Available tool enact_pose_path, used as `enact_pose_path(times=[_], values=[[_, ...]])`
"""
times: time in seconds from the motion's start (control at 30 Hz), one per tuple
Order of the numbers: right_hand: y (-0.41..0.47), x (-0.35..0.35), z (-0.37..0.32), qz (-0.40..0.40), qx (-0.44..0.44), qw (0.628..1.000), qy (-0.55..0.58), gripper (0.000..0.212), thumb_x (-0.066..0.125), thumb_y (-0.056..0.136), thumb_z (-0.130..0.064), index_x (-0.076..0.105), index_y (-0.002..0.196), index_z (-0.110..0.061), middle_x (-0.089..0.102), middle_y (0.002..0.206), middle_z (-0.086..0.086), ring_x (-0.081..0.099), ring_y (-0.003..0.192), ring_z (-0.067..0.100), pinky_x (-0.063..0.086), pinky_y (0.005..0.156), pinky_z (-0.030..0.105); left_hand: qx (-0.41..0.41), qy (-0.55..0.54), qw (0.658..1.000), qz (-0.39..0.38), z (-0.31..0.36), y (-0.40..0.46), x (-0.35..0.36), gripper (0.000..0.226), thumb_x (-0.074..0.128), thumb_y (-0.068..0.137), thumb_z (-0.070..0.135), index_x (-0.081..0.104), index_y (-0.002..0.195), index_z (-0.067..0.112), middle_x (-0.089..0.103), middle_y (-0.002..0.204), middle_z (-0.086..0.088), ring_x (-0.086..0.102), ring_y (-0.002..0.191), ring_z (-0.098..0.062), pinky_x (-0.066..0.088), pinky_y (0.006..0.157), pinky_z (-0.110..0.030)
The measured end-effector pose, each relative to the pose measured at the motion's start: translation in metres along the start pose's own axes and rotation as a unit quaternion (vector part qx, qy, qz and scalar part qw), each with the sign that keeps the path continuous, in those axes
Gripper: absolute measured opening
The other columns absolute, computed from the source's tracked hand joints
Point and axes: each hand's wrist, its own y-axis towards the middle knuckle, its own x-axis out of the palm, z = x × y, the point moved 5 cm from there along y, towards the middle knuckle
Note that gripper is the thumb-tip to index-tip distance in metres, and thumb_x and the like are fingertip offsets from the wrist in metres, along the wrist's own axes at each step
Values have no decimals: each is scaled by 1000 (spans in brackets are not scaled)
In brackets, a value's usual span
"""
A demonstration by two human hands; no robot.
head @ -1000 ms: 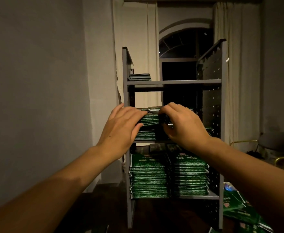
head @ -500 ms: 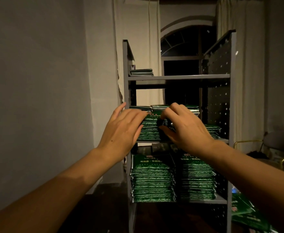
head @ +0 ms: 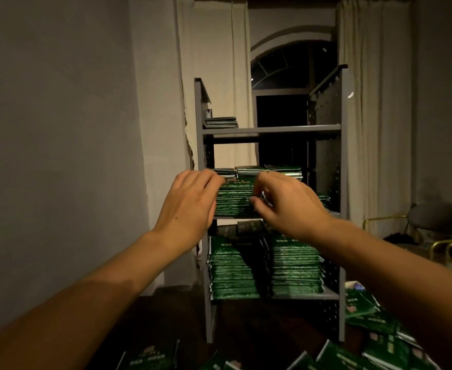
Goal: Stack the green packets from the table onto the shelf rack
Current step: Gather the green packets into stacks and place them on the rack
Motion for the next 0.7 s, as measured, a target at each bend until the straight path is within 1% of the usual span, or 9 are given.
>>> enact_pose_path(times=[0.03,0.1,0.17,0.2,0.33,0.4,0.53,0.6,0.7], values=[[-4,-5,-5,-11,2,1000,6,13,58,96,-36,52,100,-25,54,95,-8,53,85,15,43,70,31,-4,-6,1000,-19,3,-2,-7,27,65,88,2,60,114,10,61,108,-7,57,94,-27,40,89,-37],[-13,-13,-17,-39,7,999,19,13,59,96,-36,54,102,-26,56,95,-6,56,85,16,49,72,34,-9,-23,998,-61,11,-9,-20,26,62,90,2,59,114,12,59,107,-6,56,92,-27,42,86,-37],[-24,-18,-31,-66,15,997,37,14,60,95,-36,57,104,-25,60,96,-4,59,85,15,54,75,39,-14,-39,995,-92,21,-21,-35,23,58,93,6,58,115,14,57,109,-4,55,93,-25,45,87,-39],[-31,-19,-38,-72,18,996,45,14,60,95,-35,57,105,-26,61,96,-4,59,85,14,55,75,39,-17,-48,993,-102,26,-30,-43,22,56,95,9,57,116,15,57,111,-3,55,95,-23,45,88,-39],[-64,-22,-60,-90,27,992,81,11,61,95,-33,56,103,-28,56,88,-12,55,78,7,47,67,28,-45,-95,986,-131,44,-60,-66,20,53,98,15,57,117,18,56,114,1,55,99,-17,45,93,-35],[-77,-22,-64,-103,30,989,99,10,63,94,-33,56,101,-29,57,87,-11,56,78,6,47,65,29,-53,-105,983,-141,51,-70,-70,16,52,99,17,57,114,17,56,111,0,55,96,-18,45,90,-35],[-111,-14,-74,-155,41,979,123,10,64,93,-33,59,101,-30,63,88,-6,61,81,11,55,71,38,-80,-149,970,-173,70,-102,-78,14,51,100,18,58,112,18,58,109,0,56,92,-19,44,87,-35],[-126,-6,-76,-172,47,975,130,7,64,93,-31,59,99,-30,64,88,-6,61,81,11,54,71,36,-86,-170,962,-195,80,-118,-78,14,50,100,20,56,113,20,57,110,2,56,93,-18,47,86,-39],[-147,8,-78,-203,67,965,149,7,64,93,-28,58,93,-31,63,87,-7,60,81,11,47,69,30,-100,-216,944,-229,92,-142,-74,13,50,100,19,56,112,19,55,108,3,55,90,-14,50,82,-38]])
